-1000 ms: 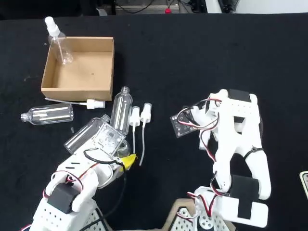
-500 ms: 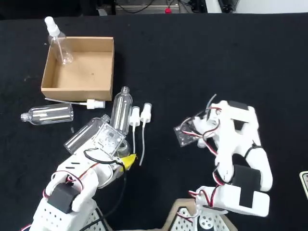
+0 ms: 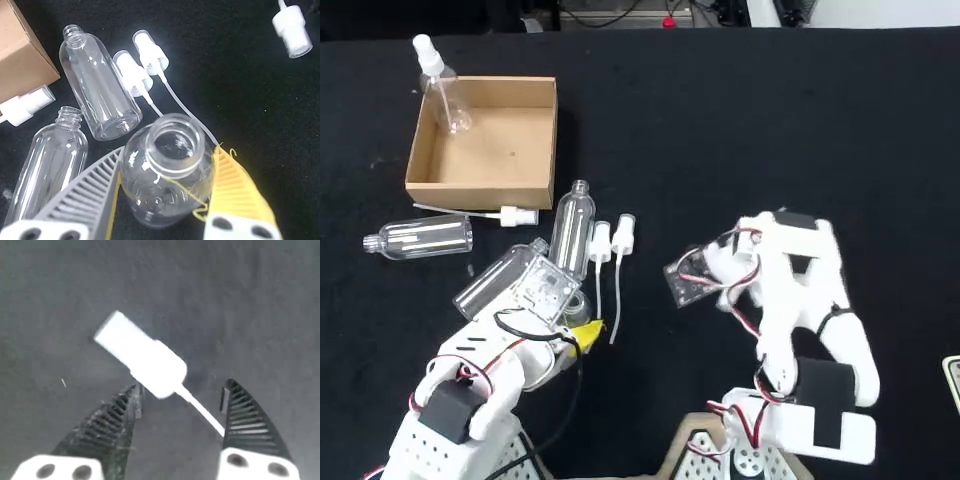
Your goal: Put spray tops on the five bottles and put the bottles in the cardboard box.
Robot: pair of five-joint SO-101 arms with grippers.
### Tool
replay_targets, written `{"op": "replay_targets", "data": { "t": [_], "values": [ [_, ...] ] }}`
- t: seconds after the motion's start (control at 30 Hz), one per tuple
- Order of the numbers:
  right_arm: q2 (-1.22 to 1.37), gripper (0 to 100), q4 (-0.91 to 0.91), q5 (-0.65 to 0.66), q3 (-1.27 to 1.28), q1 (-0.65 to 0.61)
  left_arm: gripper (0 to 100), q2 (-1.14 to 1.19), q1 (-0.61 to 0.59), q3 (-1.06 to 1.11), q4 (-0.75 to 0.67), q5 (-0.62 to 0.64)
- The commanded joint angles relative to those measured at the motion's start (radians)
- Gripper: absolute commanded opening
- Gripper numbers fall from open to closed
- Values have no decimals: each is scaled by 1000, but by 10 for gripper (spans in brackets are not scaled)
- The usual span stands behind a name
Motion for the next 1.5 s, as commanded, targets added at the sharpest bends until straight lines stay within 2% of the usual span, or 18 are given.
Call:
{"op": "replay_targets", "data": {
  "t": [0.0, 0.23, 0.3, 0.4, 0.47, 0.63, 0.83, 0.9, 1.1, 1.2, 1.27, 1.47],
  "values": [
    [-28, 250, -20, -25, 10, -44, 216, -6, -12, -18, 3, 6],
    [18, 240, -20, -25, 10, -49, 216, -6, -12, -18, 5, 6],
    [27, 174, -20, -31, 7, -48, 216, -6, -12, -18, 5, 5],
    [24, 32, -23, -121, -4, -48, 216, -6, -12, -18, 5, 5],
    [24, 18, -43, -203, -24, -49, 216, -6, -12, -18, 5, 5],
    [28, 10, -141, -572, -88, -92, 216, -6, -12, -18, 5, 5],
    [36, 11, -310, -1409, -163, -143, 216, -6, -12, -18, 5, 6],
    [68, 11, -293, -1533, -202, -146, 216, -6, -12, -18, 5, 8],
    [302, 20, -118, -1666, -407, -132, 216, -6, -12, -18, 5, 9],
    [415, 125, -23, -1722, -539, -94, 216, -6, -12, -18, 5, 9],
    [456, 179, 64, -1723, -628, -80, 216, -6, -12, -18, 5, 9],
    [464, 176, 328, -1712, -826, -129, 216, -6, -12, -18, 0, 8]
  ]
}}
